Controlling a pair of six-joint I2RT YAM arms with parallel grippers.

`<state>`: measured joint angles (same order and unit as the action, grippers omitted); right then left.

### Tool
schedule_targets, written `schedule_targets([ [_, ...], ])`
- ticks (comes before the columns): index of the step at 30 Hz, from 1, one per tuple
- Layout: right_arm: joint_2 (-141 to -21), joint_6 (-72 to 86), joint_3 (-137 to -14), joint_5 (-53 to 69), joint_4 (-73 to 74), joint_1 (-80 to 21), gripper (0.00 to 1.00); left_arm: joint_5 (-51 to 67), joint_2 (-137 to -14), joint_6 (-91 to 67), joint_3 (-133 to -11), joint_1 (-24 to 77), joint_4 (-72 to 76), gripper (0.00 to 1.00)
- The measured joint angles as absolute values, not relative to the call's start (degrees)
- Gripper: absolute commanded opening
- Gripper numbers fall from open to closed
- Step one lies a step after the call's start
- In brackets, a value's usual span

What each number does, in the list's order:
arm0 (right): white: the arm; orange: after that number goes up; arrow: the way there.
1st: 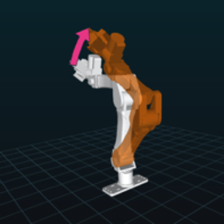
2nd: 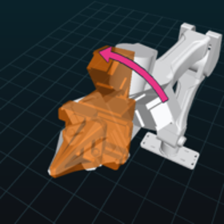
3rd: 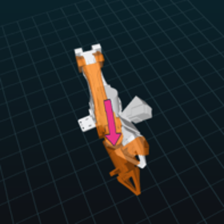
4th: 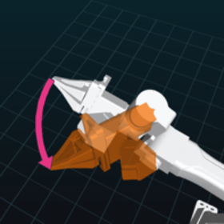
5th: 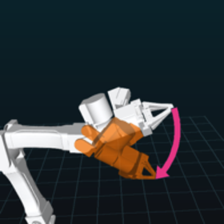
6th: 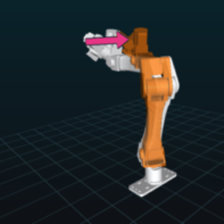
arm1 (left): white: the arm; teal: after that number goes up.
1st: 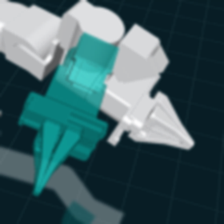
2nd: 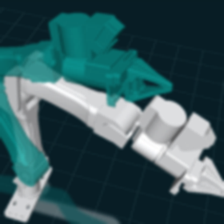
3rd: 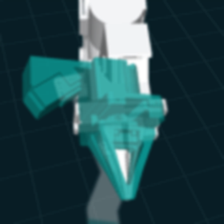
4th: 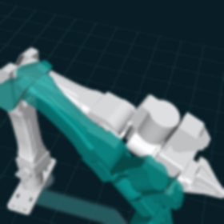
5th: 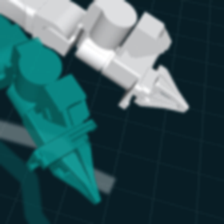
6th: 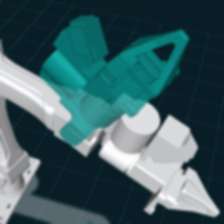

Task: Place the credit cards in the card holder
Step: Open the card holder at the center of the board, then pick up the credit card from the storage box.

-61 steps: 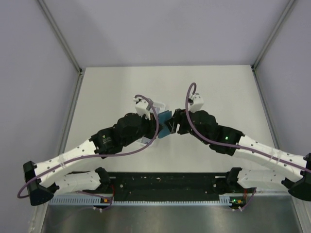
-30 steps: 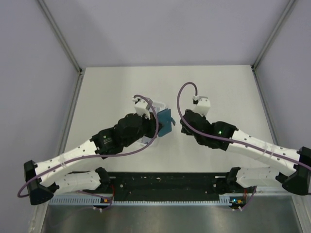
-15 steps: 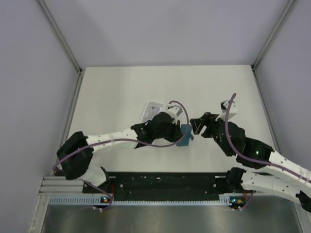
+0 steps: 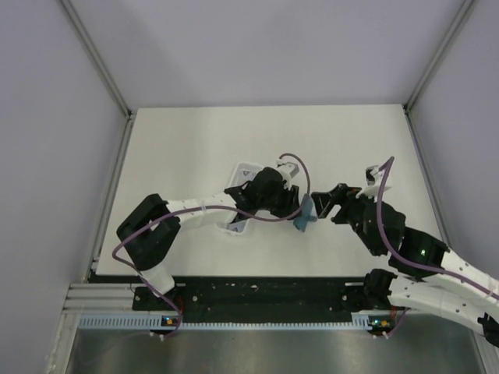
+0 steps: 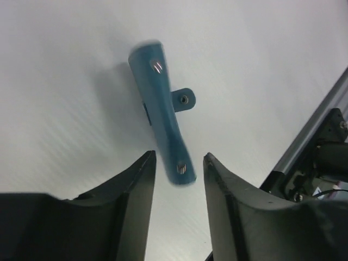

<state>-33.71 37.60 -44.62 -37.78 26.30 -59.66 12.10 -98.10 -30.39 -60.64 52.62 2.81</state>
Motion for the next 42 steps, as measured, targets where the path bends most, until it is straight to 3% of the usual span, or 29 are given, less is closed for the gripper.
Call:
schedule_targets([
  [3, -33.39, 37.6, -44.62, -37.87, 26.17, -59.66, 0.75, 10.59, -98.02, -29.82, -60.62, 50.43, 0.54, 0.61],
  [11, -35.55, 37.58, -44.62, -38.19, 26.17, -59.61, 0.73, 5.76, -86.43, -28.25, -54.59, 38.74, -7.62, 0.63],
  [19, -47.99, 37.04, -45.71, -36.03, 26.06, -59.02, 0.72, -2.24, -70.0, -26.83, -50.65, 34.46, -10.85, 0.61],
  [31, -69.69, 26.87, -56.31, -14.68, 23.07, -52.71, 0.72, -8.29, -62.78, -29.56, -39.55, 30.09, -15.59, 0.6],
  [42, -79.33, 22.02, -63.22, -0.19, 21.76, -46.89, 0.72, -11.42, -67.68, -29.85, -39.07, 29.67, -15.18, 0.58],
])
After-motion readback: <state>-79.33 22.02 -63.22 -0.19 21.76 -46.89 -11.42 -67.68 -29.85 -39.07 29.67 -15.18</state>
